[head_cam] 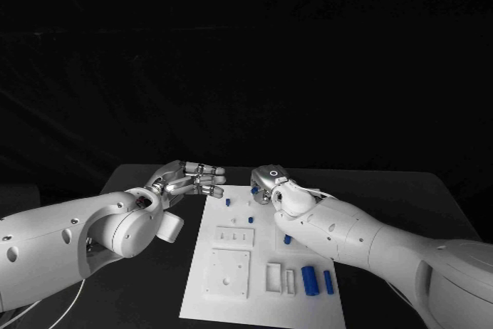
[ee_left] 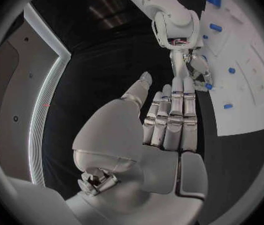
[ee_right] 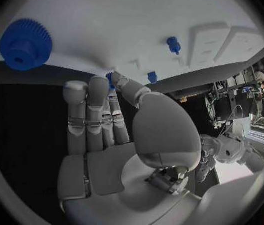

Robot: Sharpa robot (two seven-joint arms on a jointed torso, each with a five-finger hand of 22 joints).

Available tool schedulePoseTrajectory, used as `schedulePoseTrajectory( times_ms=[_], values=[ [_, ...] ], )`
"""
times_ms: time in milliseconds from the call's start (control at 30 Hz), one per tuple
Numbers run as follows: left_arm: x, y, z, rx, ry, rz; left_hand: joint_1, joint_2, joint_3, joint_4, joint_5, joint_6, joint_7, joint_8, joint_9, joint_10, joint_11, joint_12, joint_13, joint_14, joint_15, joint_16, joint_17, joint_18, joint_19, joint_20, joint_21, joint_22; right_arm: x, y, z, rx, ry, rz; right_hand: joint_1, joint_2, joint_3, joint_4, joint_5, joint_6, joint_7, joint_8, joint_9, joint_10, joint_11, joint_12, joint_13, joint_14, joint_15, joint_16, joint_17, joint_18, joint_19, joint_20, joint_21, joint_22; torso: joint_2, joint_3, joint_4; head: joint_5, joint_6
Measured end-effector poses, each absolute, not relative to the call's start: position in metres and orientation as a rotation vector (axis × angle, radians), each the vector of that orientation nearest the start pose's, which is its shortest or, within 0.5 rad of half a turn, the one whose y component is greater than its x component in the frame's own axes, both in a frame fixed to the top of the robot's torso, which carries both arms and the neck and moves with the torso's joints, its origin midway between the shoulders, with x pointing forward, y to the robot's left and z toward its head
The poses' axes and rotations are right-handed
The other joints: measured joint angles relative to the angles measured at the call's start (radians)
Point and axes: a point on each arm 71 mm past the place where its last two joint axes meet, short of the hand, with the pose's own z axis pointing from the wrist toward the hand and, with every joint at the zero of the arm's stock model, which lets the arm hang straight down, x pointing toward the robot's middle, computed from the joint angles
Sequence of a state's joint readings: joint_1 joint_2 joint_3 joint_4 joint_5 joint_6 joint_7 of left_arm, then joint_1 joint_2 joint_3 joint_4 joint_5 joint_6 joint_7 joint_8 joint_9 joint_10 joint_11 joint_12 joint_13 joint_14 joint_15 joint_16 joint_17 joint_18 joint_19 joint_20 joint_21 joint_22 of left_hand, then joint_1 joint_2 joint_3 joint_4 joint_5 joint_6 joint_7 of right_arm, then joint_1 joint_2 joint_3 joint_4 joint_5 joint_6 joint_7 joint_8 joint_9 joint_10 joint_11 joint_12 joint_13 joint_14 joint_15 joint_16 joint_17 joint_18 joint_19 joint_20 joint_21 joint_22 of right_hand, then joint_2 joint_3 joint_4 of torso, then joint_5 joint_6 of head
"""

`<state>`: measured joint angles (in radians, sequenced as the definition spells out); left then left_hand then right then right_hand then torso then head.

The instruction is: Assemble the parts on the task board

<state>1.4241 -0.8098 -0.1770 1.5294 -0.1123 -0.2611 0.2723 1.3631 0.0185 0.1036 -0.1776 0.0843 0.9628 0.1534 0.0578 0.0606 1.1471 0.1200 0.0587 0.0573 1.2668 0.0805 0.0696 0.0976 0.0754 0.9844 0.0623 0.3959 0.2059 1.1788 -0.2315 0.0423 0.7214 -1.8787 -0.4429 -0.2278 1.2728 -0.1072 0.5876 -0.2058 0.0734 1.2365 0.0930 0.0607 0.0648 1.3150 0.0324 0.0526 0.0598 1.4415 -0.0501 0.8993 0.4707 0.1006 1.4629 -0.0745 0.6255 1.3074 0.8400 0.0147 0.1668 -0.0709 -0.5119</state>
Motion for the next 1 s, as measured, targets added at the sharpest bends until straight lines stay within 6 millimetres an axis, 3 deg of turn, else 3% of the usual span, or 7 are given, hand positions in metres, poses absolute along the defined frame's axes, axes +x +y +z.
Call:
schedulePoseTrajectory(
  times_ms=[700,1000],
  values=[
    [0.5102,0.185,-0.1267,-0.845,1.588,-1.485,0.0,0.0,0.0,0.0,0.0,0.0,0.0,0.0,0.0,-0.004,0.004,0.0,0.0,0.0,0.0,0.0,0.0,0.0,0.0,0.0,0.0,-0.001,0.594,-0.1038,-0.1989,-0.274,1.408,0.239,-0.001,-0.001,-0.001,0.005,-0.004,0.005,-0.001,0.0,0.0,0.0,0.0,0.0,0.0,0.0,0.0,-0.004,0.0,0.0,0.0,0.0,-0.005,0.0,0.002,-0.0009,-0.0012,0.0,-0.002],
    [0.5101,0.1844,-0.1269,-0.844,1.59,-1.485,0.0,0.0,0.0,0.0,0.0,0.0,0.0,0.0,0.0,-0.004,0.004,0.0,0.0,0.0,0.0,0.0,0.0,0.0,0.0,0.0,0.0,-0.001,0.5956,-0.1037,-0.1984,-0.273,1.418,0.229,0.004,-0.007,0.001,0.013,-0.013,-0.009,-0.002,-0.002,0.001,-0.031,0.012,0.0,0.0,0.0,0.0,-0.004,-0.002,0.0,0.0,0.0,-0.024,0.0,0.002,-0.0013,-0.0004,-0.001,0.0]
  ],
)
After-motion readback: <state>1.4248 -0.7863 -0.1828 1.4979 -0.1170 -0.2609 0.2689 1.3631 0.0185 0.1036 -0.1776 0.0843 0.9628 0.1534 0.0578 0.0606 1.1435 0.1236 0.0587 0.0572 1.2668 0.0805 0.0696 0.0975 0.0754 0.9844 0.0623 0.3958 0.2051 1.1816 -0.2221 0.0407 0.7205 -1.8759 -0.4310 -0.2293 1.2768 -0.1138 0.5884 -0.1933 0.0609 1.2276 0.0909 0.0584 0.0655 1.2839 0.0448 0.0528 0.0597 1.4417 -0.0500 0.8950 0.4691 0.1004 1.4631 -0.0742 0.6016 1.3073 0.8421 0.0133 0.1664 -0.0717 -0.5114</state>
